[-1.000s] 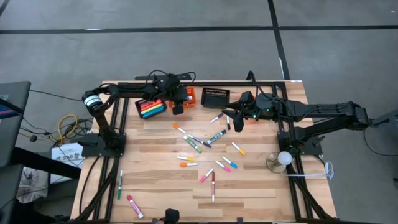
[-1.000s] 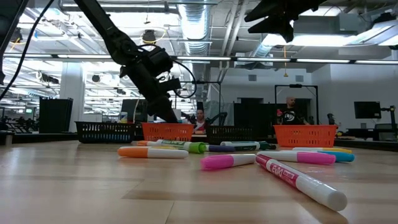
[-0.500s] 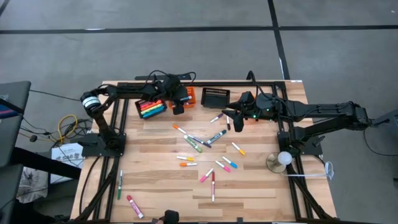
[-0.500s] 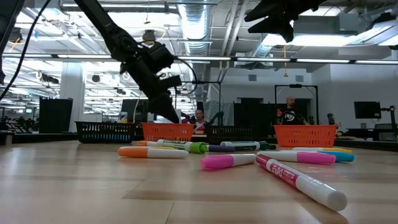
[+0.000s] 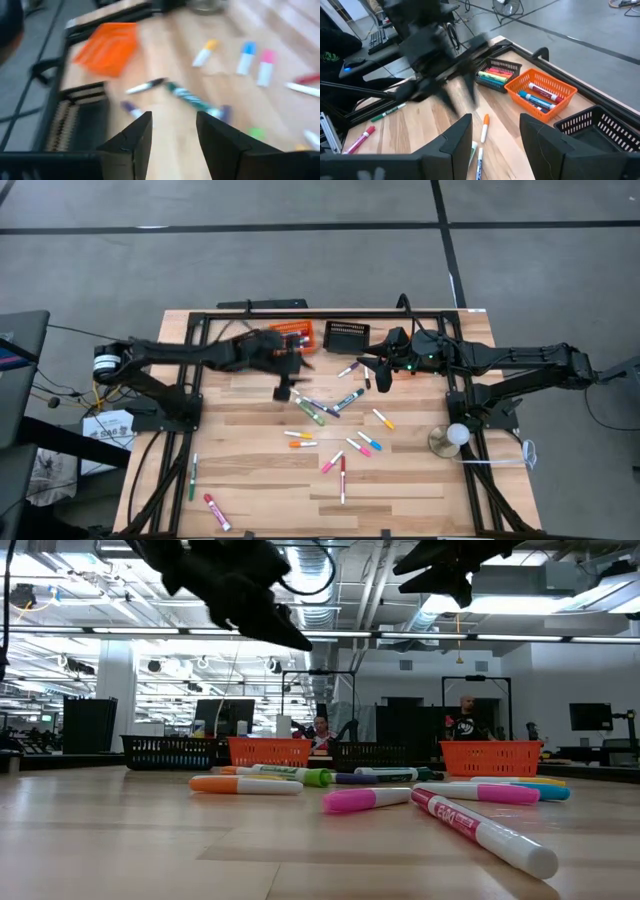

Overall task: Pick & Place Markers
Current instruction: Put the light green marker pen into the left orange bin, then put the green marker pen into the left orange bin

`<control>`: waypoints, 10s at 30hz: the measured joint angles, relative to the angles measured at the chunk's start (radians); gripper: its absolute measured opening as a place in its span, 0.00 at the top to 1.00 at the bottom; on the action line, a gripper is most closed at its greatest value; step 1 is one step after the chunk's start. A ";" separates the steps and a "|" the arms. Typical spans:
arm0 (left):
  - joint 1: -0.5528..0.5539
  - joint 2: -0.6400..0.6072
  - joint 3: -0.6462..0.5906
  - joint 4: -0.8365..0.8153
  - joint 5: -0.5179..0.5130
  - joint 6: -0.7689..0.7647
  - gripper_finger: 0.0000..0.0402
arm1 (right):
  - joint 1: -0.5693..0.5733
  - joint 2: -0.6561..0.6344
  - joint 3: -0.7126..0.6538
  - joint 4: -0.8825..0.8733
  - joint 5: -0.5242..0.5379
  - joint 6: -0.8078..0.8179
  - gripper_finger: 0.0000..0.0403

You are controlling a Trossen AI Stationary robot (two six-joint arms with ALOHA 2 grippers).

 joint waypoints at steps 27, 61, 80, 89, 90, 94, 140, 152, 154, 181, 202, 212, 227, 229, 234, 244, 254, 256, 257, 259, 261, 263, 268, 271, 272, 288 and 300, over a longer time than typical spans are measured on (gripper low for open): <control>-0.248 0.244 -0.051 0.011 -0.104 -0.145 0.50 | 0.002 0.000 0.000 0.004 -0.075 0.000 0.61; -0.177 0.327 0.011 -0.037 0.028 -0.141 0.50 | 0.000 0.000 -0.193 0.246 -0.016 0.018 0.61; -0.156 0.445 0.029 -0.034 0.034 -0.132 0.52 | 0.000 0.000 -0.192 0.268 -0.016 0.007 0.61; -0.159 0.446 0.030 -0.051 0.040 -0.149 0.77 | -0.001 0.000 -0.192 0.280 -0.015 -0.001 0.61; -0.159 0.446 0.030 -0.054 0.044 -0.152 0.80 | -0.001 0.000 -0.192 0.280 -0.015 -0.001 0.61; -0.159 0.434 0.028 -0.087 0.085 -0.191 0.84 | -0.001 0.000 -0.192 0.281 -0.015 -0.001 0.61; 0.026 -0.062 0.026 -0.110 0.258 -0.339 0.84 | -0.001 0.000 -0.192 0.288 -0.022 0.000 0.61; 0.216 0.189 0.027 -0.115 -0.090 -0.166 0.84 | -0.001 0.000 -0.192 0.288 -0.023 0.000 0.61; 0.269 0.203 0.027 -0.114 -0.092 -0.143 0.84 | -0.001 0.000 -0.192 0.288 -0.023 0.000 0.61; 0.433 0.399 0.189 -0.162 -0.021 -0.012 0.84 | -0.001 0.000 -0.192 0.287 -0.022 0.000 0.61; 0.425 0.399 0.189 -0.178 0.008 -0.039 0.70 | -0.001 0.000 -0.192 0.287 -0.021 0.000 0.61; 0.417 0.325 0.189 -0.184 -0.007 -0.162 0.65 | -0.001 0.000 -0.192 0.287 -0.021 0.000 0.61; 0.071 0.076 0.181 -0.176 0.056 -0.215 0.64 | -0.001 0.000 -0.192 0.282 -0.022 0.000 0.61; 0.029 0.067 0.174 -0.175 0.055 -0.245 0.64 | -0.001 0.000 -0.192 0.282 -0.022 0.000 0.61; -0.048 0.061 0.153 -0.166 0.041 -0.330 0.64 | -0.001 0.000 -0.192 0.282 -0.022 0.000 0.61; -0.091 0.062 0.077 -0.163 0.068 -0.459 0.66 | 0.001 0.000 -0.192 0.275 -0.039 -0.019 0.61; -0.090 -0.006 -0.034 -0.152 0.073 -0.570 0.71 | 0.011 0.068 -0.144 0.075 -0.068 -0.114 0.61; -0.090 -0.039 -0.055 -0.133 0.061 -0.572 0.71 | 0.011 0.110 -0.116 0.021 -0.069 -0.146 0.61; -0.089 -0.063 -0.068 -0.131 0.055 -0.573 0.71 | 0.011 0.136 -0.096 0.011 -0.071 -0.171 0.61; -0.089 -0.102 -0.083 -0.124 0.040 -0.574 0.71 | 0.015 0.181 -0.061 -0.048 -0.072 -0.218 0.61; -0.089 -0.146 -0.106 -0.118 0.028 -0.588 0.71 | 0.017 0.243 -0.017 -0.092 -0.076 -0.260 0.61; -0.089 -0.184 -0.129 -0.103 0.020 -0.604 0.71 | 0.021 0.294 0.021 -0.158 -0.077 -0.300 0.61; -0.089 -0.276 -0.195 -0.096 -0.017 -0.654 0.71 | 0.025 0.420 0.125 -0.288 -0.119 -0.433 0.61; -0.089 -0.313 -0.227 -0.090 -0.034 -0.682 0.71 | 0.027 0.469 0.177 -0.370 -0.129 -0.498 0.61; -0.089 -0.325 -0.237 -0.087 -0.039 -0.695 0.71 | 0.028 0.486 0.198 -0.389 -0.130 -0.519 0.61; -0.090 -0.318 -0.258 0.010 -0.038 -0.721 0.71 | 0.002 0.651 0.253 -0.582 -0.131 -0.773 0.41; -0.090 -0.311 -0.259 0.027 -0.038 -0.721 0.72 | -0.038 0.829 0.346 -0.584 -0.131 -0.824 0.42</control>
